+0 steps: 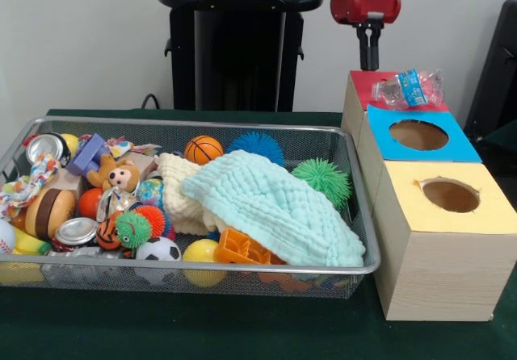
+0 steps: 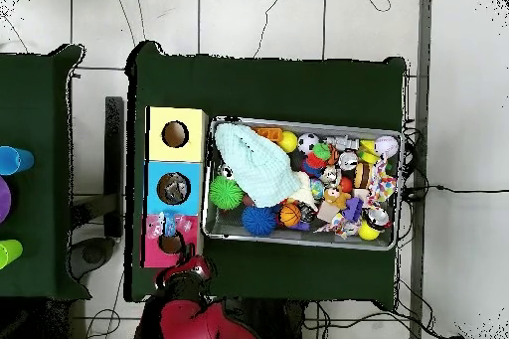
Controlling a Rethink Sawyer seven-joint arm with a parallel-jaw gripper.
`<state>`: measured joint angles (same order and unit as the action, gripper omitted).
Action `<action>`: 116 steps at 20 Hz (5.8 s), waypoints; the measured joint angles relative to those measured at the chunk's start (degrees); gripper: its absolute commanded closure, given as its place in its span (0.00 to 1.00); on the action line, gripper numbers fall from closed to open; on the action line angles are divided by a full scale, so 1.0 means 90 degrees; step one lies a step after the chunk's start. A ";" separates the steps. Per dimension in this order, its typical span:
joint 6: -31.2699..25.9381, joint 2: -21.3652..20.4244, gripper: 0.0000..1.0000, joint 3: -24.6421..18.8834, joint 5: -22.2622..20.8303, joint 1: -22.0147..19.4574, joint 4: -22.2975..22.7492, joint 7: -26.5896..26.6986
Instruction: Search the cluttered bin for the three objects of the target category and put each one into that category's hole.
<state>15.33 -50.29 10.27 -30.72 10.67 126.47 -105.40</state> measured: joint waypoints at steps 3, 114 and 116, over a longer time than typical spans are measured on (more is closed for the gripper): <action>-0.0313 0.0103 1.00 -0.0080 0.0000 -0.0028 0.0001 0.0000; 0.0518 0.0088 1.00 -0.0628 -0.0101 0.0041 0.0278 0.0000; 0.0518 0.0088 1.00 -0.0628 -0.0076 0.0041 0.0272 0.0000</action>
<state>19.99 -49.50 4.62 -31.40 11.04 128.92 -105.40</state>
